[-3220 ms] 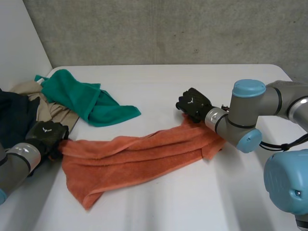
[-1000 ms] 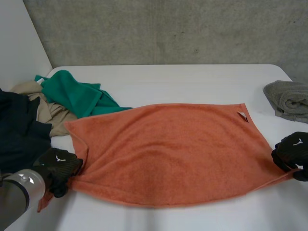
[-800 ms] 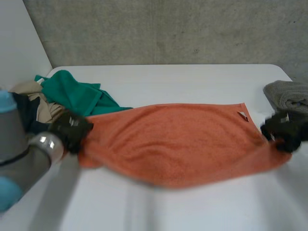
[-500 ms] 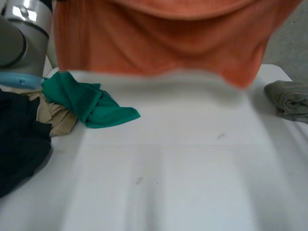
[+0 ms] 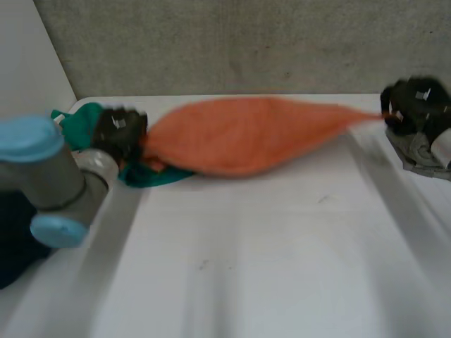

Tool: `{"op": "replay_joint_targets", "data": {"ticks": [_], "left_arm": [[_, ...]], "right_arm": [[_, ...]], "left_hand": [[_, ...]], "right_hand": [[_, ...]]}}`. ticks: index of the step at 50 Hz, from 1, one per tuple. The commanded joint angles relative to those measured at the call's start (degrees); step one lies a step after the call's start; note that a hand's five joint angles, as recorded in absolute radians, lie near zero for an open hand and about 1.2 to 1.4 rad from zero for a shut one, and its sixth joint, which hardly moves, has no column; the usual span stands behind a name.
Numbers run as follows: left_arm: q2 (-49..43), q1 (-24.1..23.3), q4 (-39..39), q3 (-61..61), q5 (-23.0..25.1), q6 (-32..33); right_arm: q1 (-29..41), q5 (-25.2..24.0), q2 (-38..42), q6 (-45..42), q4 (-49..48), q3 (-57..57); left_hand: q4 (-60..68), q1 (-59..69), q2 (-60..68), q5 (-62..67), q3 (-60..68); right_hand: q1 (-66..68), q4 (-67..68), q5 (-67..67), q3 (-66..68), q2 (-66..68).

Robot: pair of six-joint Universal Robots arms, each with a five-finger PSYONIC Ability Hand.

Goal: Fold the laundry.

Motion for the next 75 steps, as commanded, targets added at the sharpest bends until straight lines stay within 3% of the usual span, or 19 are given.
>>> {"op": "replay_joint_targets", "data": {"ticks": [1, 8, 19, 30, 37, 39, 43, 53, 59, 75], "left_arm": [[-3.6, 0.5, 7.2, -9.9, -0.5, 6.1], [-1.3, 1.7, 13.3, -15.2, -1.5, 9.3], [3.2, 4.3, 20.2, -23.4, -1.3, 9.3], [1.5, 7.6, 19.9, -24.4, 3.3, 9.3], [2.0, 8.5, 17.4, -24.3, 6.5, 8.9], [1.8, 8.6, 16.7, -24.2, 7.4, 8.6], [1.7, 9.0, 14.3, -23.9, 8.8, 8.6], [5.4, 11.7, 6.0, -24.5, 9.6, 7.5], [3.5, 12.6, 5.8, -22.2, 10.9, 7.7], [-4.2, 10.2, 5.7, -13.7, 10.7, 9.6]], "right_arm": [[-3.2, -1.7, 3.2, -9.9, 5.7, 4.7], [-5.0, -2.0, 3.3, -11.0, 9.1, 4.7], [-7.2, -2.5, 1.1, -11.1, 11.0, 5.8], [-7.5, -4.2, 0.7, -13.7, 14.8, 6.0], [-7.1, -4.2, 0.8, -13.9, 15.3, 6.0], [-7.1, -4.2, 0.8, -14.1, 15.5, 6.0], [-6.9, -4.2, 0.9, -14.3, 16.0, 6.0], [-7.1, -4.2, 0.9, -14.7, 16.1, 6.0], [-6.7, -4.2, 1.4, -14.7, 16.1, 6.5], [-7.1, -4.2, 2.1, -16.2, 15.9, 7.2]], "left_hand": [[-6.8, -7.4, -6.8, -7.4, -6.8], [-24.0, -24.6, -24.0, -24.6, -24.0], [-24.2, -24.8, -24.2, -24.8, -24.2], [-10.2, -10.9, -10.2, -10.9, -10.2], [13.5, 12.9, 13.5, 12.9, 13.5], [12.0, 11.4, 12.0, 11.4, 12.0], [-9.0, -9.7, -9.0, -9.6, -9.0], [-13.7, -14.4, -13.7, -14.4, -13.7], [-20.0, -20.6, -19.9, -20.6, -19.9], [-18.3, -18.9, -18.3, -18.9, -18.3]], "right_hand": [[15.0, 11.1, 12.1, 11.5, 12.2], [15.0, 11.1, 12.1, 11.5, 12.2], [15.0, 11.1, 12.1, 11.5, 12.2], [15.0, 11.1, 12.1, 11.5, 12.2], [15.0, 11.1, 12.1, 11.5, 12.2], [15.0, 11.1, 12.1, 11.5, 12.2], [15.0, 11.1, 12.1, 11.5, 12.2], [15.0, 11.1, 12.1, 11.5, 12.2], [15.0, 11.1, 12.1, 11.5, 12.2], [15.0, 11.1, 12.1, 11.5, 12.2]]}}
